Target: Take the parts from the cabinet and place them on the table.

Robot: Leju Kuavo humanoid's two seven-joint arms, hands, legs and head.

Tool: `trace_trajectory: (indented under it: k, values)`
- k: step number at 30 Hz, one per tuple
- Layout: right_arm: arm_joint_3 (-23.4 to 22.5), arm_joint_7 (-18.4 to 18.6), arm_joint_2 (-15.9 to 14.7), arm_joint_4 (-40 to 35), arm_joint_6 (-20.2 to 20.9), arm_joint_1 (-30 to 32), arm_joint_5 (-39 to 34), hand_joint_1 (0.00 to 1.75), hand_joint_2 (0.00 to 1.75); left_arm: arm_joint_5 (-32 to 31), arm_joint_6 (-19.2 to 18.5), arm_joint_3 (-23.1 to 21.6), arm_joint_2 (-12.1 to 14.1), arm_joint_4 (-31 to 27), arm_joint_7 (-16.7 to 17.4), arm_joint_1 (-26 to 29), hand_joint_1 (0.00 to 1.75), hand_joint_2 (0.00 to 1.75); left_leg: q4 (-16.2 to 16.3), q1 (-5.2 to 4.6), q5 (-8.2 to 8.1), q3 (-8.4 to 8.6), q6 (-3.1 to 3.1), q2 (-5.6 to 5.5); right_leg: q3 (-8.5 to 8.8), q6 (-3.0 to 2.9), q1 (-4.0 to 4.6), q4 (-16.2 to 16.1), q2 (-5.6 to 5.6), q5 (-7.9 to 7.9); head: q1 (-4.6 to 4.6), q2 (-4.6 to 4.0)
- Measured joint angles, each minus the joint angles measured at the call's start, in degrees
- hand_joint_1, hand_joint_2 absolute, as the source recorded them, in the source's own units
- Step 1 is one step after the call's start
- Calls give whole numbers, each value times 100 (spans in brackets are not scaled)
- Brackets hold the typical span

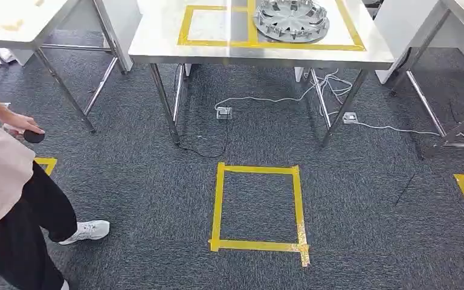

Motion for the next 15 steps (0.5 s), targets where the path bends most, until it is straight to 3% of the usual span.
trace_trajectory:
  k: [1, 2, 3, 5, 6, 7, 8, 10, 11, 12, 13, 15]
  values:
    - [-2, 0, 0, 0, -4, 13, 0, 0, 0, 0, 0, 0, 0, 0, 0, -2, 0, 0, 15, -14, -22, 1, -34, 1, 6, -72, -28, -88, -11, 53, 2, 0]
    - [0, 0, 4, -2, -7, 11, 0, 0, 0, 0, 2, 0, 2, 0, 0, -3, 0, 0, 117, -3, -139, -54, -55, -21, 18, -108, -35, -113, -43, 90, -4, 0]
    - [0, 0, 4, -2, -11, 6, 0, 0, 0, 0, 0, 0, 2, 0, 2, -7, 0, 0, 410, -1, -369, -189, -62, -56, -5, -136, -33, -120, -39, 106, -35, 0]
    - [-2, 0, 0, 0, -26, 10, -2, 0, 0, 0, 0, 0, 2, 0, 6, -4, 0, 0, 1335, 1, -824, -612, -88, -70, -43, -157, -12, -105, -51, 120, -77, 0]
    - [-2, 0, -4, 0, -37, 11, -4, 0, 0, 0, 0, 0, 2, 0, 13, 7, 0, 0, 1668, 3, -923, -771, -96, -71, -61, -161, 3, -93, -57, 122, -81, 0]
    - [-2, 0, -4, 2, -46, 11, -11, 0, 0, 0, 0, 0, 2, 2, 15, 19, 0, 0, 1766, 0, -881, -821, -97, -69, -81, -161, 14, -68, -57, 123, -81, 0]
    - [-2, 0, -4, 2, -48, 11, -18, 0, 0, 0, 0, 0, 2, 2, 15, 24, 0, 0, 1619, 0, -718, -749, -91, -67, -100, -160, 17, -35, -56, 121, -81, 0]
    - [2, 0, 0, 0, -50, 9, -28, 0, 0, 0, 0, 0, 4, 2, 15, 21, 0, 0, 748, 1, -194, -291, -63, -60, -120, -141, 15, 51, -48, 88, -83, 0]
    - [2, 0, 0, -2, -50, 9, -39, 0, 0, -2, 0, 0, 4, 2, 15, 20, 0, 0, 331, 2, -63, -85, -43, -56, -135, -108, 15, 102, -46, 59, -94, 0]
    - [0, 0, -2, 0, -55, 3, -46, 0, 0, -2, 0, 0, 0, 0, 15, 15, 0, 0, 233, -2, -153, -53, -31, -58, -184, -69, 59, 172, -41, 28, -109, 0]
    - [0, 0, -4, -2, -55, -3, -55, 0, 0, -2, 0, 0, 0, 2, 15, 9, 0, 0, 241, -2, -154, -67, 20, -63, -227, -53, 55, 197, -33, 30, -96, 0]
    - [2, 0, -4, -2, -59, -1, -61, 0, 0, -4, 0, 0, 4, 2, 15, 37, 0, 0, 236, -21, -136, -90, 63, -65, -227, 0, 39, 174, -33, 66, -68, 0]
